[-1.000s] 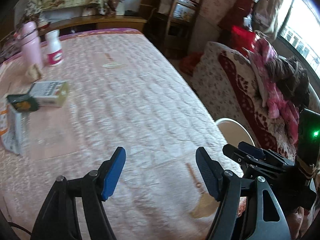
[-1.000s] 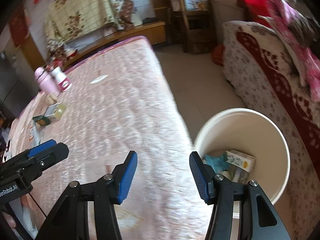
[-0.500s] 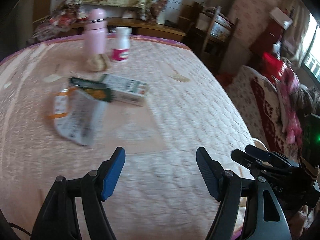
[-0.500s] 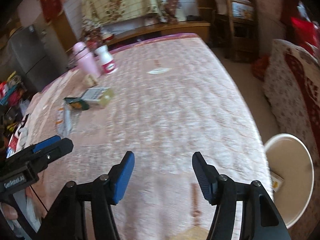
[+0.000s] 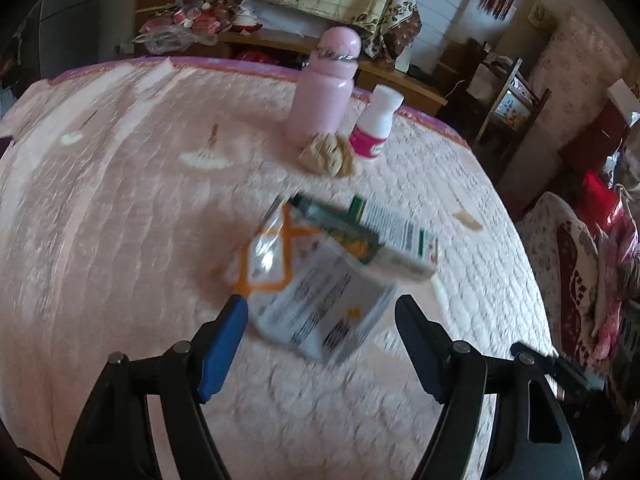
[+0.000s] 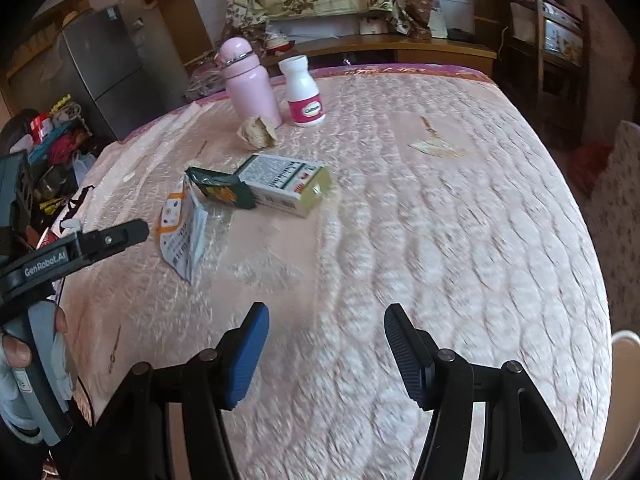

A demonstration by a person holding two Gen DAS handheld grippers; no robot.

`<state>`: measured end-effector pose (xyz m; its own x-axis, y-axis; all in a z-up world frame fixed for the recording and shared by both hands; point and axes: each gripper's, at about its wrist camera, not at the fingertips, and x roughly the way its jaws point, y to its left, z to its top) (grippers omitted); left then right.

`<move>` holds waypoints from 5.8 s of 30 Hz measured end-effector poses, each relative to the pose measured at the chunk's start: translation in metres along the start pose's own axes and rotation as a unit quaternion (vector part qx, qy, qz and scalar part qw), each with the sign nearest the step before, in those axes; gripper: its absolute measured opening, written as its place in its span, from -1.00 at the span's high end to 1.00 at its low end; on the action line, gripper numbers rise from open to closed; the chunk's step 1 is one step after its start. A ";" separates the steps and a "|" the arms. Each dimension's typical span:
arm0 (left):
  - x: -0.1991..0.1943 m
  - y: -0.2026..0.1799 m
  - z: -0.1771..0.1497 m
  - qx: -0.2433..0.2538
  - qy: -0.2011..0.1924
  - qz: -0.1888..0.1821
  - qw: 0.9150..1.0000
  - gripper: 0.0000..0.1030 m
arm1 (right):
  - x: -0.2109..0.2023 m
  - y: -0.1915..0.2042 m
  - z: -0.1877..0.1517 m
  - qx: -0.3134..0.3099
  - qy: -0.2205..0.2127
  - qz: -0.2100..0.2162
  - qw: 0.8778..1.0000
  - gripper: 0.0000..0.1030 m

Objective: Collect trash
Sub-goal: 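Move both grippers back over the snack wrappers on the mattress, then grasp the white snack wrapper with the left gripper while the right grasps the green packet, then carry the white wrapper and green packet over the white bucket, then open both grippers to drop the wrapper and packet into the bucket, then move both grippers back over the medicine box and tissue on the mattress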

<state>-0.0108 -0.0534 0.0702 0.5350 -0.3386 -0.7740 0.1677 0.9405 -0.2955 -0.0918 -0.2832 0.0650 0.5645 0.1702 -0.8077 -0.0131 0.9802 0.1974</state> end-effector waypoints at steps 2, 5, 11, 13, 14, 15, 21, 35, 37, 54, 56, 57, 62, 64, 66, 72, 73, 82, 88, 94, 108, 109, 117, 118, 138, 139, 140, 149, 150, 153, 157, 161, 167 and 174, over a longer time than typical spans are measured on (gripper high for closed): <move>0.010 -0.013 0.012 0.007 -0.007 -0.002 1.000 -0.48 | 0.002 0.002 0.004 0.001 -0.004 0.005 1.000 -0.24; 0.033 -0.035 0.022 0.029 0.006 0.035 0.999 -0.48 | 0.004 0.002 0.005 0.002 -0.003 0.005 1.000 -0.24; 0.060 -0.027 0.012 0.072 0.054 0.097 0.991 -0.48 | 0.014 -0.007 0.012 0.005 0.006 -0.004 1.000 -0.24; 0.050 -0.006 0.005 0.060 0.060 0.097 0.992 -0.48 | 0.015 -0.005 0.014 -0.001 0.006 -0.001 1.000 -0.24; 0.042 0.005 0.001 0.052 0.064 0.091 0.992 -0.49 | 0.017 -0.004 0.015 -0.004 0.006 0.002 1.000 -0.24; 0.034 0.016 0.000 0.040 0.059 0.070 0.995 -0.51 | 0.019 -0.002 0.016 -0.007 0.007 0.004 1.000 -0.24; 0.001 0.060 -0.011 0.034 0.080 0.084 0.993 -0.47 | 0.038 0.020 0.026 -0.032 0.013 0.035 0.999 -0.24; -0.033 0.115 -0.018 -0.037 0.053 0.063 0.996 -0.47 | 0.076 0.081 0.054 -0.089 0.020 0.079 0.993 -0.24; -0.032 0.119 -0.018 -0.044 0.042 0.069 0.996 -0.48 | 0.083 0.093 0.057 -0.116 0.021 0.080 0.990 -0.24; 0.010 0.117 -0.021 -0.040 0.033 0.092 0.994 -0.50 | 0.151 0.129 0.088 -0.226 0.067 0.078 0.969 -0.25; 0.009 0.115 -0.023 -0.036 0.036 0.092 0.994 -0.47 | 0.147 0.128 0.085 -0.206 0.054 0.086 0.973 -0.17; 0.007 0.115 -0.025 -0.040 0.037 0.086 0.995 -0.20 | 0.147 0.128 0.085 -0.206 0.054 0.086 0.973 0.21; -0.006 0.106 -0.031 -0.039 0.035 0.062 0.997 0.00 | 0.127 0.119 0.070 -0.164 0.048 0.113 0.979 0.36; -0.011 0.095 -0.034 -0.034 0.034 0.047 0.998 0.00 | 0.115 0.114 0.061 -0.153 0.039 0.115 0.981 0.37; -0.015 0.081 -0.038 -0.030 0.033 0.030 0.999 0.00 | 0.088 0.101 0.046 -0.136 0.022 0.112 0.984 0.37; -0.021 0.027 -0.051 0.005 0.030 -0.003 1.000 0.00 | 0.041 0.069 0.017 -0.097 -0.003 0.095 0.991 0.37; -0.021 0.017 -0.054 0.013 0.031 -0.009 0.999 0.00 | 0.034 0.063 0.013 -0.092 -0.007 0.092 0.992 0.37; -0.014 -0.067 -0.077 0.077 0.041 -0.033 0.996 0.00 | -0.030 -0.011 -0.029 -0.031 -0.038 0.035 0.998 0.37; -0.012 -0.118 -0.090 0.115 0.044 -0.050 0.991 0.00 | -0.058 -0.048 -0.051 0.003 -0.052 0.005 0.999 0.37; -0.004 -0.168 -0.103 0.151 0.053 -0.072 0.985 0.00 | -0.080 -0.086 -0.072 0.039 -0.060 -0.023 0.997 0.37; 0.022 -0.269 -0.131 0.204 0.087 -0.137 0.966 0.00 | -0.119 -0.177 -0.115 0.129 -0.073 -0.090 0.985 0.37; 0.024 -0.275 -0.133 0.207 0.089 -0.140 0.964 0.00 | -0.121 -0.183 -0.118 0.136 -0.073 -0.092 0.984 0.37; 0.038 -0.320 -0.144 0.224 0.108 -0.168 0.954 0.00 | -0.141 -0.232 -0.139 0.195 -0.075 -0.122 0.970 0.37; 0.040 -0.324 -0.146 0.226 0.110 -0.171 0.953 0.00 | -0.143 -0.237 -0.141 0.202 -0.076 -0.126 0.968 0.37; 0.059 -0.384 -0.168 0.238 0.143 -0.217 0.936 -0.03 | -0.164 -0.299 -0.172 0.284 -0.067 -0.191 0.937 0.36; 0.060 -0.384 -0.169 0.238 0.144 -0.218 0.936 -0.03 | -0.163 -0.301 -0.173 0.286 -0.066 -0.193 0.936 0.36; 0.061 -0.385 -0.170 0.237 0.145 -0.219 0.935 -0.03 | -0.163 -0.303 -0.175 0.289 -0.063 -0.197 0.935 0.35; 0.063 -0.387 -0.169 0.227 0.146 -0.239 0.933 -0.28 | -0.164 -0.320 -0.184 0.334 -0.055 -0.216 0.916 0.34; 0.063 -0.387 -0.169 0.225 0.146 -0.241 0.933 -0.31 | -0.164 -0.322 -0.185 0.340 -0.056 -0.216 0.914 0.34; 0.062 -0.382 -0.168 0.226 0.146 -0.239 0.933 -0.32 | -0.165 -0.325 -0.187 0.350 -0.061 -0.218 0.909 0.24; 0.062 -0.378 -0.168 0.227 0.145 -0.234 0.934 -0.32 | -0.164 -0.323 -0.188 0.350 -0.068 -0.209 0.911 -0.29; 0.059 -0.371 -0.167 0.229 0.137 -0.227 0.937 -0.32 | -0.159 -0.319 -0.183 0.341 -0.062 -0.207 0.915 -0.29; 0.055 -0.355 -0.161 0.233 0.121 -0.208 0.942 -0.32 | -0.154 -0.315 -0.179 0.332 -0.053 -0.201 0.920 -0.29; 0.052 -0.323 -0.143 0.217 0.104 -0.176 0.955 -0.32 | -0.149 -0.294 -0.162 0.303 -0.054 -0.185 0.933 -0.29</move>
<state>-0.1556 -0.3792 0.0454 0.2146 -0.5914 -0.7773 0.6584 0.6754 -0.3321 -0.3054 -0.5803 0.0370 0.5182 -0.2125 -0.8285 0.6506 0.7267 0.2206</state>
